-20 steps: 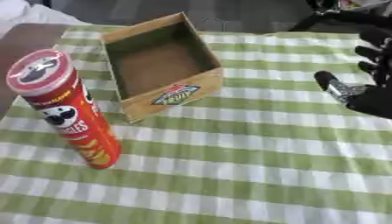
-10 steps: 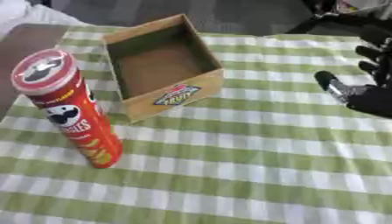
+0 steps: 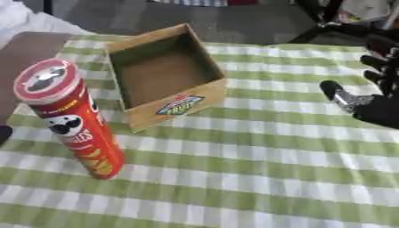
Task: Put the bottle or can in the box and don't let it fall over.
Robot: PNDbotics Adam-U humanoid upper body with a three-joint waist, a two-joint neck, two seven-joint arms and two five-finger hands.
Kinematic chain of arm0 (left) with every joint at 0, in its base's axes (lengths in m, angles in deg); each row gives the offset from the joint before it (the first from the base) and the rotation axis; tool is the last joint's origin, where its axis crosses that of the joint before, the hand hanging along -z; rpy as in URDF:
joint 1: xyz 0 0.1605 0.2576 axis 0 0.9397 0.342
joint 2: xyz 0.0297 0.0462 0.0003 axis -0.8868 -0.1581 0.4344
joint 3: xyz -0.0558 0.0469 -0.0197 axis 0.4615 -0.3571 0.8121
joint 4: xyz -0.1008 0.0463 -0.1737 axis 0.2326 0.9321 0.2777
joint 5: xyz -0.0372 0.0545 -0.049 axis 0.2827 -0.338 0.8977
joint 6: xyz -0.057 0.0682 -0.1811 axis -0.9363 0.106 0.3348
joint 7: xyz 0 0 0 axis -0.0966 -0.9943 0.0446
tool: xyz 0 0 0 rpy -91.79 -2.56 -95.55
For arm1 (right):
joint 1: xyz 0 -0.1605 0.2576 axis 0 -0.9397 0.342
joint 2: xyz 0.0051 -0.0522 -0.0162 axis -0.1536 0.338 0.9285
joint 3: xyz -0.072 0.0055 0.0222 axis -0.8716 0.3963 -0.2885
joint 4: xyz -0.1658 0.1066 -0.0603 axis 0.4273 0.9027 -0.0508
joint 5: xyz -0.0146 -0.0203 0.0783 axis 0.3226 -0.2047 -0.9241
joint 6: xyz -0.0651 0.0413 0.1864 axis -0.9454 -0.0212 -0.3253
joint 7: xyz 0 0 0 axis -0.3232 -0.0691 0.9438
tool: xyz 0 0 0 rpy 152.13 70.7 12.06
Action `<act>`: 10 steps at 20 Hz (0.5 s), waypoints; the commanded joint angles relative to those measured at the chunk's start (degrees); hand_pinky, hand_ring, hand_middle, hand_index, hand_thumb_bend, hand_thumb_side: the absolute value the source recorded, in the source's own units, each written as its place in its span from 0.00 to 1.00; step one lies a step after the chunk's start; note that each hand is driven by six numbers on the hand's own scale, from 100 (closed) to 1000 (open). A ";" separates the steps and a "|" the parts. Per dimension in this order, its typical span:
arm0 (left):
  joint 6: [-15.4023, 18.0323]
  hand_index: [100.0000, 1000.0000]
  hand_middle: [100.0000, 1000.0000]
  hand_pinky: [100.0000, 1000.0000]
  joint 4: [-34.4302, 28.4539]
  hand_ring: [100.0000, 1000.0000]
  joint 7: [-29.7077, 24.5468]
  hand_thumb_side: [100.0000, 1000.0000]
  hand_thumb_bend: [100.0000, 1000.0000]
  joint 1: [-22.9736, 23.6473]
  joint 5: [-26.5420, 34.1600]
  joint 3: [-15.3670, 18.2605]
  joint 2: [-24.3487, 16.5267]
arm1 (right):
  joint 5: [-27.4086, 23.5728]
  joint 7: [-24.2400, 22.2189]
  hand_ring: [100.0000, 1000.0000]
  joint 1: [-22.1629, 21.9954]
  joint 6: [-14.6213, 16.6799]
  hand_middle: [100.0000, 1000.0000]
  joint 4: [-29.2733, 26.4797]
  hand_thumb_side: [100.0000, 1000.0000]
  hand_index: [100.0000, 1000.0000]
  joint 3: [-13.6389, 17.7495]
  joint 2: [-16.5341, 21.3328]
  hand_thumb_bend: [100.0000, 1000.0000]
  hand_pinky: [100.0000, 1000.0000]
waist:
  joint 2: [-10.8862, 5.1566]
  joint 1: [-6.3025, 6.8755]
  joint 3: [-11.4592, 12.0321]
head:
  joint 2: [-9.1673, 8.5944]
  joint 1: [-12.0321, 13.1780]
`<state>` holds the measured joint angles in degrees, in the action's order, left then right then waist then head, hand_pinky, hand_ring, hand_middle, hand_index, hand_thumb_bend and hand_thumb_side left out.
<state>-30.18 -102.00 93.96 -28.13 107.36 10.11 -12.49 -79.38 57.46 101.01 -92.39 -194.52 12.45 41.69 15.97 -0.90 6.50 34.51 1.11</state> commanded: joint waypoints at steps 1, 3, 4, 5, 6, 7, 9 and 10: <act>0.12 0.78 0.71 0.69 -1.16 0.78 -1.71 0.30 0.78 -0.43 -1.94 0.11 -1.75 | -0.16 -0.06 1.00 0.53 0.09 1.00 -0.98 0.00 0.96 0.34 1.39 0.39 1.00 | -0.96 0.17 0.02 | -0.84 -0.57; -0.03 0.78 0.72 0.69 -1.16 0.78 -2.89 0.30 0.78 -0.69 -2.01 -0.09 -1.42 | -0.18 -0.08 1.00 0.45 0.06 1.00 -0.95 0.00 0.96 0.32 1.43 0.40 1.00 | -0.88 0.26 0.09 | -0.89 -0.74; -0.05 0.78 0.72 0.69 -1.16 0.78 -3.53 0.30 0.78 -1.10 -2.06 -0.18 -1.33 | -0.20 -0.11 1.00 0.44 0.02 1.00 -0.93 0.00 0.96 0.29 1.42 0.40 1.00 | -0.83 0.33 0.15 | -0.64 -0.95; -0.01 0.79 0.72 0.70 -1.16 0.78 -4.03 0.30 0.78 -1.46 -2.20 -0.23 -1.28 | -0.22 -0.14 1.00 0.49 0.00 1.00 -0.92 0.00 0.96 0.25 1.39 0.40 1.00 | -0.78 0.38 0.20 | -0.43 -1.02; 0.04 0.79 0.72 0.70 -1.16 0.78 -4.48 0.30 0.78 -1.74 -2.42 -0.25 -1.22 | -0.24 -0.17 1.00 0.54 -0.02 1.00 -0.92 0.00 0.96 0.22 1.35 0.40 1.00 | -0.74 0.41 0.24 | -0.28 -1.04; 0.12 0.79 0.72 0.69 -1.16 0.78 -4.81 0.30 0.77 -2.01 -2.66 -0.29 -1.18 | -0.26 -0.19 1.00 0.58 -0.03 1.00 -0.92 0.00 0.96 0.19 1.32 0.40 1.00 | -0.70 0.44 0.23 | -0.03 -0.93; 0.52 0.79 0.72 0.69 -1.16 0.78 -5.70 0.30 0.76 -2.60 -3.26 -0.58 -1.13 | -0.25 -0.24 1.00 0.58 -0.05 1.00 -0.90 0.00 0.96 0.15 1.32 0.40 1.00 | -0.61 0.44 0.17 | 0.50 -0.62; 0.75 0.79 0.72 0.69 -1.16 0.78 -6.29 0.30 0.76 -2.84 -3.57 -0.74 -1.10 | -0.23 -0.26 1.00 0.54 -0.02 1.00 -0.93 0.00 0.96 0.16 1.34 0.40 1.00 | -0.57 0.44 0.15 | 0.64 -0.55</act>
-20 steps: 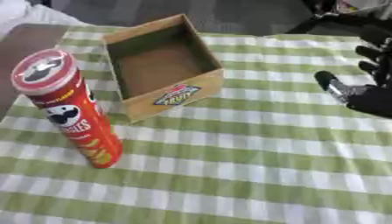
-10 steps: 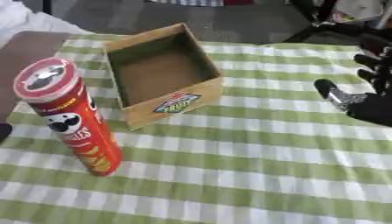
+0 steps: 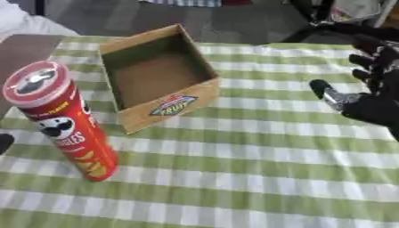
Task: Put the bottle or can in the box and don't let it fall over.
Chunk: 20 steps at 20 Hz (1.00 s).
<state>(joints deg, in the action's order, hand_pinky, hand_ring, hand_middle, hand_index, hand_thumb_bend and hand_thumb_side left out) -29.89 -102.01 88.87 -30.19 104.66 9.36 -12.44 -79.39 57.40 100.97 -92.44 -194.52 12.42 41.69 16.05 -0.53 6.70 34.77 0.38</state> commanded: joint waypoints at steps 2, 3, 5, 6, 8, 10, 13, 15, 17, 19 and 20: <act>0.79 0.79 0.73 0.69 -1.16 0.78 -2.21 0.30 0.76 -1.19 -1.31 -0.19 -1.16 | -0.21 -0.27 1.00 0.55 0.09 1.00 -0.96 0.00 0.96 0.19 1.33 0.40 1.00 | -0.62 0.05 -0.06 | 0.51 0.28; 0.87 0.79 0.73 0.69 -1.16 0.78 -2.64 0.30 0.76 -1.45 -1.48 -0.29 -1.21 | -0.23 -0.30 1.00 0.59 0.09 1.00 -0.96 0.00 0.96 0.17 1.31 0.41 1.00 | -0.63 0.03 -0.08 | 0.59 0.29; 0.80 0.78 0.71 0.68 -1.16 0.77 -2.96 0.30 0.77 -1.91 -1.76 -0.40 -1.29 | -0.27 -0.33 1.00 0.67 0.09 1.00 -0.96 0.00 0.96 0.14 1.28 0.41 1.00 | -0.66 0.00 -0.10 | 0.65 0.28; 0.68 0.78 0.71 0.68 -1.16 0.77 -2.53 0.29 0.77 -2.12 -1.88 -0.37 -1.33 | -0.28 -0.36 1.00 0.70 0.11 1.00 -0.98 0.00 0.96 0.12 1.28 0.41 1.00 | -0.67 -0.01 -0.10 | 0.60 0.25; 0.12 0.78 0.71 0.68 -1.16 0.77 -1.37 0.28 0.77 -2.52 -1.94 -0.66 -1.34 | -0.27 -0.45 1.00 0.72 0.14 1.00 -1.01 0.00 0.96 0.07 1.30 0.40 1.00 | -0.69 -0.07 -0.16 | 0.48 0.14; -0.48 0.79 0.71 0.68 -1.16 0.77 -0.77 0.25 0.73 -3.03 -2.07 -1.33 -1.38 | -0.26 -0.50 1.00 0.75 0.14 1.00 -1.00 0.00 0.96 0.06 1.31 0.40 1.00 | -0.70 -0.14 -0.25 | 0.39 0.14; -0.46 0.78 0.71 0.69 -1.16 0.77 -0.66 0.18 0.66 -4.24 -2.66 -2.22 -1.20 | -0.32 -0.47 1.00 0.78 0.10 1.00 -0.95 0.00 0.96 0.05 1.33 0.41 1.00 | -0.71 -0.23 -0.33 | 0.38 0.29; -0.24 0.79 0.71 0.69 -1.16 0.78 -0.82 0.17 0.66 -4.90 -3.06 -2.68 -1.07 | -0.38 -0.44 1.00 0.81 0.07 1.00 -0.94 0.00 0.96 0.03 1.33 0.41 1.00 | -0.71 -0.26 -0.36 | 0.32 0.48; -0.25 0.78 0.71 0.70 -1.16 0.78 -1.13 0.18 0.69 -5.55 -3.31 -3.10 -0.90 | -0.46 -0.44 1.00 0.87 0.03 1.00 -0.93 0.00 0.96 -0.02 1.33 0.42 1.00 | -0.69 -0.28 -0.42 | 0.23 0.65; -0.55 0.79 0.72 0.71 -1.16 0.80 -1.63 0.18 0.71 -6.11 -3.61 -3.48 -0.71 | -0.51 -0.46 1.00 0.93 -0.02 1.00 -0.93 0.00 0.96 -0.06 1.32 0.42 1.00 | -0.67 -0.28 -0.48 | 0.05 0.76; -0.74 0.78 0.71 0.71 -1.16 0.80 -2.08 0.18 0.72 -6.40 -3.88 -3.68 -0.64 | -0.49 -0.51 1.00 0.96 -0.05 1.00 -0.93 0.00 0.96 -0.10 1.34 0.42 1.00 | -0.65 -0.28 -0.52 | -0.07 0.80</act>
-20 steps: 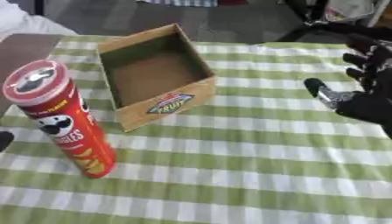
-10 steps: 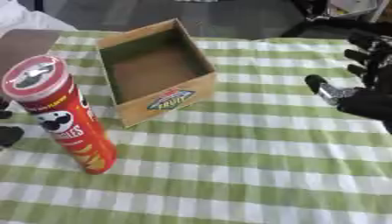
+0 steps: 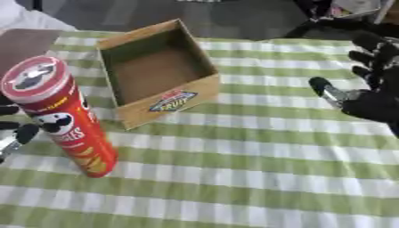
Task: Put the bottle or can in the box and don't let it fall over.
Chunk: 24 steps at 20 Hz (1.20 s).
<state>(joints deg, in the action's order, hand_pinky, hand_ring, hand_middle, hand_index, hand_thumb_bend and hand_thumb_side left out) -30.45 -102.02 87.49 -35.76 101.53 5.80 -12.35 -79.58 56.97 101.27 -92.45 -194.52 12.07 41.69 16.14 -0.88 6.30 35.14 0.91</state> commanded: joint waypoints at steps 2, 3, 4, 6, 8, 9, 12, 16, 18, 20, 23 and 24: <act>-0.37 0.78 0.71 0.71 -1.15 0.80 -1.14 0.19 0.73 -1.36 -1.37 -0.23 -0.49 | -0.31 -0.17 1.00 0.75 -0.09 1.00 -0.94 0.00 0.96 0.20 1.35 0.42 1.00 | -0.70 0.07 -0.18 | -0.51 0.23; -0.48 0.78 0.71 0.71 -1.15 0.80 -1.18 0.19 0.73 -1.54 -1.65 -0.26 -0.36 | -0.35 -0.22 1.00 0.81 -0.08 1.00 -0.97 0.00 0.96 0.18 1.35 0.42 1.00 | -0.67 0.06 -0.21 | -0.51 0.18; -0.60 0.78 0.72 0.71 -1.14 0.80 -1.18 0.19 0.72 -1.68 -1.85 -0.31 -0.23 | -0.38 -0.25 1.00 0.85 -0.08 1.00 -0.99 0.00 0.96 0.17 1.36 0.42 1.00 | -0.65 0.06 -0.25 | -0.51 0.14; -0.84 0.79 0.72 0.72 -1.07 0.81 -1.38 0.19 0.73 -1.98 -2.20 -0.54 -0.07 | -0.42 -0.24 1.00 0.88 -0.09 1.00 -0.99 0.00 0.96 0.20 1.38 0.42 1.00 | -0.62 0.08 -0.33 | -0.51 0.17; -1.18 0.79 0.72 0.72 -0.76 0.81 -1.90 0.19 0.74 -2.35 -2.46 -0.89 0.02 | -0.48 -0.22 1.00 0.88 -0.13 1.00 -0.97 0.00 0.96 0.19 1.36 0.43 1.00 | -0.56 0.10 -0.41 | -0.47 0.16; -1.33 0.79 0.72 0.72 -0.59 0.81 -2.16 0.19 0.74 -2.53 -2.54 -1.04 0.06 | -0.50 -0.22 1.00 0.89 -0.14 1.00 -0.96 0.00 0.96 0.18 1.34 0.43 1.00 | -0.54 0.10 -0.45 | -0.40 0.11; -1.68 0.78 0.72 0.72 -0.31 0.81 -3.06 0.19 0.73 -2.87 -2.91 -1.36 0.06 | -0.50 -0.18 1.00 0.87 -0.17 1.00 -0.96 0.00 0.96 0.21 1.31 0.43 1.00 | -0.44 0.09 -0.57 | 0.40 -0.56; -1.74 0.78 0.73 0.73 -0.88 0.82 -4.39 0.18 0.73 -2.50 -3.47 -1.17 -0.37 | -0.46 -0.04 1.00 0.74 -0.21 1.00 -0.93 0.00 0.96 0.30 1.34 0.43 1.00 | -0.33 0.13 -0.54 | 2.02 -2.04; -1.26 0.78 0.73 0.74 -1.08 0.82 -5.57 0.18 0.72 -2.28 -3.50 -1.18 -0.80 | -0.47 -0.04 1.00 0.71 -0.24 1.00 -0.91 0.00 0.96 0.27 1.30 0.43 1.00 | -0.24 0.19 -0.47 | 2.30 -2.53; -0.75 0.77 0.73 0.74 -1.13 0.83 -6.73 0.18 0.72 -2.11 -3.31 -1.24 -1.08 | -0.46 -0.06 1.00 0.71 -0.27 1.00 -0.90 0.00 0.96 0.27 1.29 0.43 1.00 | -0.18 0.23 -0.45 | 2.32 -2.67; -0.06 0.76 0.74 0.74 -1.15 0.84 -8.68 0.19 0.72 -1.88 -2.91 -1.47 -1.37 | -0.45 -0.05 1.00 0.73 -0.29 1.00 -0.89 0.00 0.96 0.27 1.33 0.43 1.00 | -0.12 0.25 -0.45 | 2.16 -2.67; 0.10 0.76 0.74 0.74 -1.15 0.84 -9.12 0.19 0.72 -1.85 -2.66 -1.53 -1.42 | -0.45 -0.04 1.00 0.72 -0.30 1.00 -0.87 0.00 0.96 0.27 1.32 0.43 1.00 | -0.11 0.25 -0.45 | 2.08 -2.65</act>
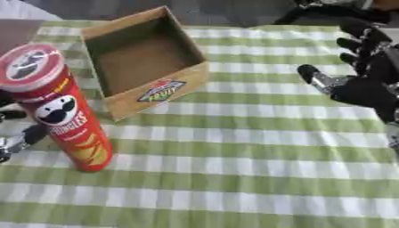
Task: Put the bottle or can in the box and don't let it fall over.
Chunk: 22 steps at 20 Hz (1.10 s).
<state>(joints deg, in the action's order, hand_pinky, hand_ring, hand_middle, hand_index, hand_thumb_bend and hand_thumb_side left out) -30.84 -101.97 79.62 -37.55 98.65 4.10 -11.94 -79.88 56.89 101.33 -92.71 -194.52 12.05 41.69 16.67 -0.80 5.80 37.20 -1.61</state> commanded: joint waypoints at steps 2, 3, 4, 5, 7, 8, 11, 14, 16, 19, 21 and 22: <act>0.71 0.76 0.74 0.74 -1.19 0.84 -1.80 0.19 0.72 -0.08 0.65 0.10 -1.89 | -0.17 0.04 1.00 0.63 -0.06 1.00 -0.84 0.00 0.96 0.29 1.28 0.43 1.00 | -0.65 0.18 0.04 | -0.11 -0.10; 0.77 0.76 0.74 0.74 -1.19 0.84 -2.01 0.19 0.72 -0.11 0.82 0.08 -1.90 | -0.18 0.03 1.00 0.62 -0.07 1.00 -0.83 0.00 0.96 0.28 1.27 0.43 1.00 | -0.66 0.18 0.05 | -0.16 -0.08; 0.91 0.76 0.74 0.74 -1.19 0.84 -2.27 0.19 0.72 -0.15 0.97 0.00 -1.91 | -0.19 0.01 1.00 0.61 -0.07 1.00 -0.81 0.00 0.96 0.27 1.24 0.43 1.00 | -0.66 0.17 0.04 | -0.27 -0.03; 1.09 0.76 0.74 0.74 -1.19 0.84 -2.54 0.19 0.72 -0.18 1.09 -0.06 -1.93 | -0.19 -0.01 1.00 0.62 -0.07 1.00 -0.80 0.00 0.96 0.27 1.22 0.43 1.00 | -0.66 0.16 0.03 | -0.35 -0.01; 1.46 0.76 0.74 0.74 -1.19 0.84 -2.95 0.19 0.72 -0.28 1.10 -0.12 -1.94 | -0.19 0.00 1.00 0.62 -0.06 1.00 -0.78 0.00 0.96 0.29 1.24 0.43 1.00 | -0.67 0.15 0.00 | -0.54 0.02; 1.66 0.76 0.74 0.74 -1.19 0.85 -3.12 0.19 0.72 -0.34 1.07 -0.19 -1.91 | -0.20 -0.01 1.00 0.63 -0.05 1.00 -0.76 0.00 0.96 0.30 1.24 0.43 1.00 | -0.67 0.13 -0.01 | -0.69 0.02; 1.99 0.76 0.74 0.74 -1.19 0.84 -3.78 0.19 0.72 -0.52 1.07 -0.59 -1.77 | -0.28 -0.04 1.00 0.65 -0.02 1.00 -0.72 0.00 0.96 0.29 1.19 0.43 1.00 | -0.68 0.11 -0.05 | -0.95 0.06; 2.36 0.77 0.74 0.74 -1.19 0.84 -5.14 0.19 0.71 -0.99 0.00 -1.19 -1.58 | -0.26 -0.17 1.00 0.67 -0.03 1.00 -0.73 0.00 0.96 0.20 1.15 0.43 1.00 | -0.69 0.07 -0.10 | -1.15 0.23; 2.34 0.78 0.74 0.75 -1.19 0.85 -5.45 0.18 0.72 -1.43 -1.01 -1.49 -1.46 | -0.29 -0.27 1.00 0.69 0.01 1.00 -0.80 0.00 0.96 0.17 1.17 0.43 1.00 | -0.70 0.02 -0.17 | -1.36 0.44; 1.51 0.81 0.75 0.75 -1.19 0.85 -4.77 0.18 0.76 -2.05 -3.44 -1.78 -1.15 | -0.36 -0.36 1.00 0.71 0.05 1.00 -0.88 0.00 0.96 0.14 1.16 0.42 1.00 | -0.69 -0.04 -0.26 | -1.66 0.77; 0.82 0.82 0.76 0.75 -1.19 0.85 -4.11 0.18 0.78 -2.39 -4.82 -2.20 -0.89 | -0.37 -0.39 1.00 0.74 0.03 1.00 -0.87 0.00 0.96 0.13 1.14 0.42 1.00 | -0.63 -0.05 -0.32 | -1.78 0.92; 0.59 0.82 0.76 0.75 -1.19 0.86 -3.76 0.19 0.79 -2.54 -5.21 -2.45 -0.68 | -0.36 -0.40 1.00 0.74 0.01 1.00 -0.86 0.00 0.96 0.13 1.12 0.42 1.00 | -0.59 -0.05 -0.35 | -1.83 0.97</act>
<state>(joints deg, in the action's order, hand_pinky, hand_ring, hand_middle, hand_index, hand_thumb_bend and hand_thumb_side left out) -29.90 -101.99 75.49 -39.40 94.38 1.61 -11.85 -79.92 56.66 101.32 -92.73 -194.51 11.88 41.67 16.73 -0.88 5.50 36.06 -0.86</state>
